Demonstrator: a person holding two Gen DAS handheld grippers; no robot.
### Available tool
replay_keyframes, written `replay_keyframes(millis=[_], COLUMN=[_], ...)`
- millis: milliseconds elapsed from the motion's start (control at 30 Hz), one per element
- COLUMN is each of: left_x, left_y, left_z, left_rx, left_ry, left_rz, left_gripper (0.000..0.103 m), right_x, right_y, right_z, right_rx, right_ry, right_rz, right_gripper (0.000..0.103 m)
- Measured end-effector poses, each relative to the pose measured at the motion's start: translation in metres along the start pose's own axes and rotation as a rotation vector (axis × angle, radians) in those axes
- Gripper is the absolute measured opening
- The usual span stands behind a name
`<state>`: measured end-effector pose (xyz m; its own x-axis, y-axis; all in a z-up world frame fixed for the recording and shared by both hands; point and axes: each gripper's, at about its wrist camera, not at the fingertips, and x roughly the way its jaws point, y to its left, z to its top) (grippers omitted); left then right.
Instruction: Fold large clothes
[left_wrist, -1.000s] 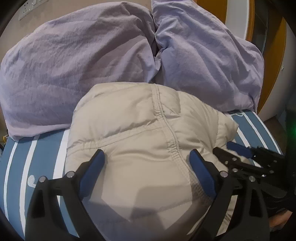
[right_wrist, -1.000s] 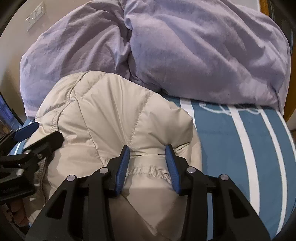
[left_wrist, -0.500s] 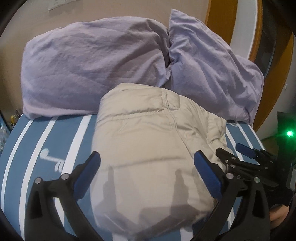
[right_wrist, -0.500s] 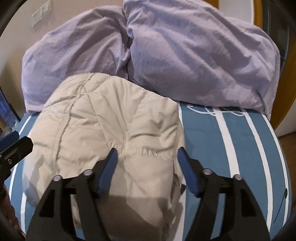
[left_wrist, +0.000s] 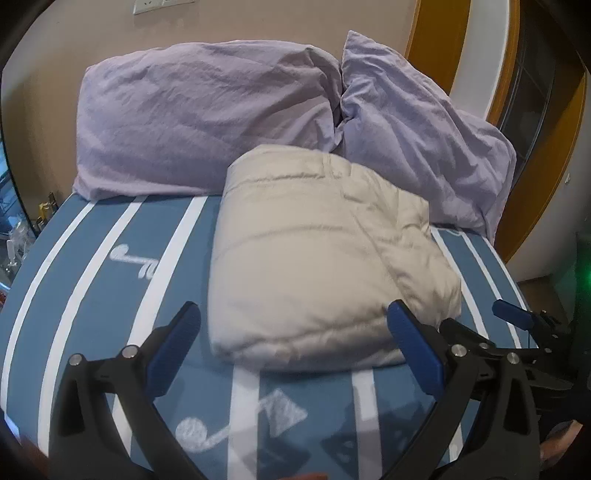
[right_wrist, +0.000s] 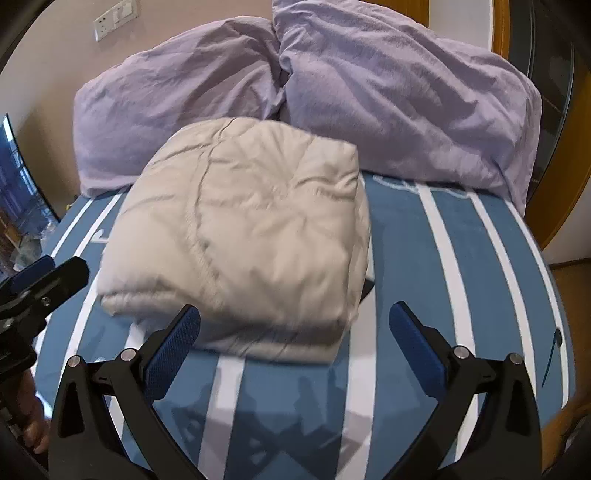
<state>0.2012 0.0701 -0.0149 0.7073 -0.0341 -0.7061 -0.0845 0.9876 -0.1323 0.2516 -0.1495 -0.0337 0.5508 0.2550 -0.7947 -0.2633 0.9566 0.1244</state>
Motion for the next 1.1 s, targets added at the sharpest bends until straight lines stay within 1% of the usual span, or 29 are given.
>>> replay_keyframes(millis=[267,467,700,867,1100], left_x=[-0.022,-0.027,-0.025,-0.024,-0.024], left_y=[0.013,0.016,0.014,0.008,0.007], left_z=[-0.032,-0.046,-0.057,-0.062,-0.065], left_rx=[-0.008,-0.012,-0.013,0.001,-0.007], left_ry=[-0.002,0.012,0.04,0.041,0.049], left_rz=[-0.021,-0.037,-0.052,-0.054,-0.051], left_gripper=[0.101,0.101,0.101,0.101,0.101], right_x=[-0.017,-0.024,-0.029,-0.028,-0.027], right_y=[0.006,0.01,0.006,0.004,0.0], right_z=[-0.029,-0.047,-0.057,-0.059,-0.061], right_rx=[0.014,0.014,0.046,0.059,0.08], right_ry=[0.014,0.014,0.001,0.008,0.012], right_rz=[0.045,0.075,0.082,0.087,0.097], right_gripper=[0.102,0.102,0.102,0.102,0.102])
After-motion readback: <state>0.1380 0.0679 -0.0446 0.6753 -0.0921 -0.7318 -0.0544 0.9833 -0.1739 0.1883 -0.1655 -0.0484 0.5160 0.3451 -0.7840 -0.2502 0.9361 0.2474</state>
